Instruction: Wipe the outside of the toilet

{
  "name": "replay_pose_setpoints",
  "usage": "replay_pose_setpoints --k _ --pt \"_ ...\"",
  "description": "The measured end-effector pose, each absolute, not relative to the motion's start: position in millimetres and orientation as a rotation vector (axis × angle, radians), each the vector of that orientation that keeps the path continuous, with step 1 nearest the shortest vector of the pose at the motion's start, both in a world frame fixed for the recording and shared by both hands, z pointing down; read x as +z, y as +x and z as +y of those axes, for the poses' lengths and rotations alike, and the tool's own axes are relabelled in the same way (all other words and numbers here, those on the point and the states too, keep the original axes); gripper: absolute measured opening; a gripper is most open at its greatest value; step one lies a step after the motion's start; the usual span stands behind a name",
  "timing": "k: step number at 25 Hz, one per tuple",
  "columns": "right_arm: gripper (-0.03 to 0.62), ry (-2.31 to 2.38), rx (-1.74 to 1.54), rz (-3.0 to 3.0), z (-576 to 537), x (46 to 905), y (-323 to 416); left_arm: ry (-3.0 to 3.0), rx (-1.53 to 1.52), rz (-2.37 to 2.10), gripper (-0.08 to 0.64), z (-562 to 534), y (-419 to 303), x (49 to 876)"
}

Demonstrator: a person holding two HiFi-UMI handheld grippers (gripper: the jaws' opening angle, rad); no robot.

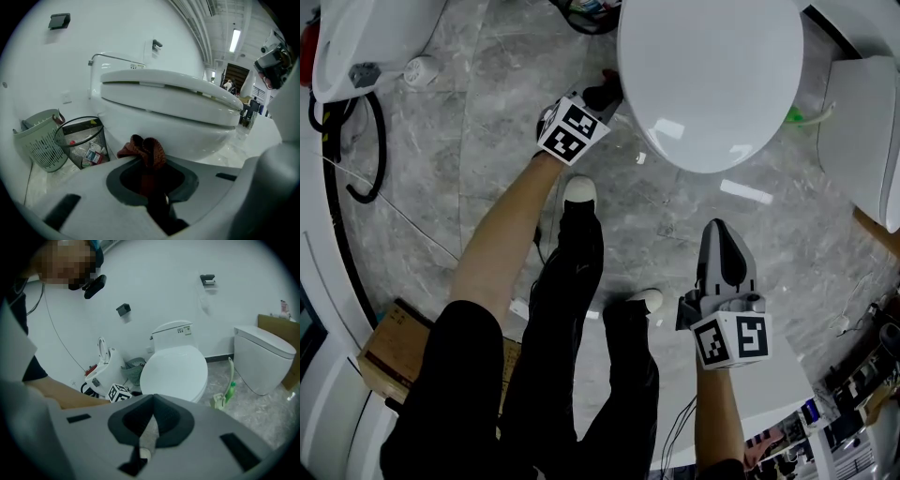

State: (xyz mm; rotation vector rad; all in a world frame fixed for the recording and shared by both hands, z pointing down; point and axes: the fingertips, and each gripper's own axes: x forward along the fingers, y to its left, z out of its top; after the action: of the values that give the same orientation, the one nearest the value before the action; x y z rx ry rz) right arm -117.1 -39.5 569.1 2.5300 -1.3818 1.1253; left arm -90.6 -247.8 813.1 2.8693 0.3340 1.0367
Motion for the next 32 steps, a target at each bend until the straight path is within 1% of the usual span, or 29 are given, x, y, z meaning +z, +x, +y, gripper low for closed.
replay_pose_setpoints --k 20,32 --pt "0.000 2.580 1.117 -1.404 68.0 565.8 -134.1 2.841 1.088 0.263 0.054 -133.8 -127.4 814.9" --pt "0.000 2.640 1.079 -1.363 152.4 555.3 -116.1 2.830 1.076 0.295 0.054 -52.6 -110.3 800.1"
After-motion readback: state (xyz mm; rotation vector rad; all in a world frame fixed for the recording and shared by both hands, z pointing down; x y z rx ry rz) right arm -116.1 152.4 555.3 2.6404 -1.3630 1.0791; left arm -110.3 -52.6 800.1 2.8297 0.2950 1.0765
